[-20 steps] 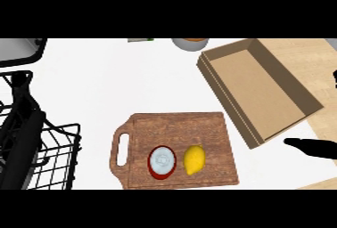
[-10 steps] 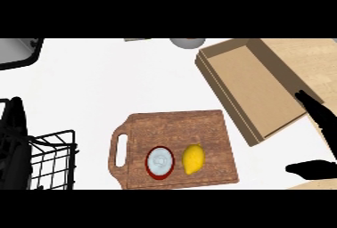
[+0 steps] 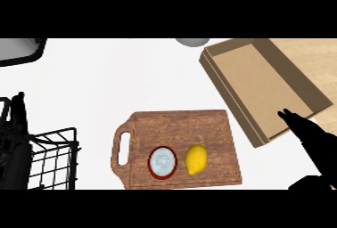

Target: Pick the lemon from the cutting board and place it in the cardboard box

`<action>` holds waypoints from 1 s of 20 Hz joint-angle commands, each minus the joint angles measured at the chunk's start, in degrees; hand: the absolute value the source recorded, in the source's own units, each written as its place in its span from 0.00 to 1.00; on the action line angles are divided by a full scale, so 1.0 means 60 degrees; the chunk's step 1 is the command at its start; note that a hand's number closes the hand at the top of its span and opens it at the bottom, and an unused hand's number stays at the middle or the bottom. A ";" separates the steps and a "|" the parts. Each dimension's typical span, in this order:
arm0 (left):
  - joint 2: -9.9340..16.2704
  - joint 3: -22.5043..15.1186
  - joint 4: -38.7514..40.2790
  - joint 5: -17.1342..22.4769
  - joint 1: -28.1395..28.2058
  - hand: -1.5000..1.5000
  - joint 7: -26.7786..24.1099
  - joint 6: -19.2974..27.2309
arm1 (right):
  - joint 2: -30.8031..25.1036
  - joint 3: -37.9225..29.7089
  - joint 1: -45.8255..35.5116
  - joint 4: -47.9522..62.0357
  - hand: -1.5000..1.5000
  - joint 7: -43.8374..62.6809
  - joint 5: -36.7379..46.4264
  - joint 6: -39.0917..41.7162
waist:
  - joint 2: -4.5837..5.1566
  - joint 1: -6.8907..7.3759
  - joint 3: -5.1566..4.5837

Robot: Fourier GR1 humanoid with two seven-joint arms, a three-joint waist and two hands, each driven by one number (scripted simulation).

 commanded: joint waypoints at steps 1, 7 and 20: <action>-0.0340 -0.1131 -0.1448 0.0341 -0.1126 0.50 -0.1602 -0.1009 | 0.0110 0.0554 -0.0133 -0.0338 0.00 0.1356 0.0292 0.0599 | -0.0071 0.0102 0.0327; -0.0502 -0.1058 -0.0939 0.1466 -0.1439 0.50 -0.3286 -0.2222 | 0.0839 0.1135 -0.0404 -0.0846 0.00 0.3496 0.0425 0.1136 | -0.0044 0.0743 0.0393; -0.1147 -0.0693 0.1289 0.3194 -0.2408 0.50 -0.6462 -0.4851 | 0.3113 0.2473 -0.1709 -0.0638 0.00 0.8017 0.1911 0.2062 | 0.0051 0.1982 0.0520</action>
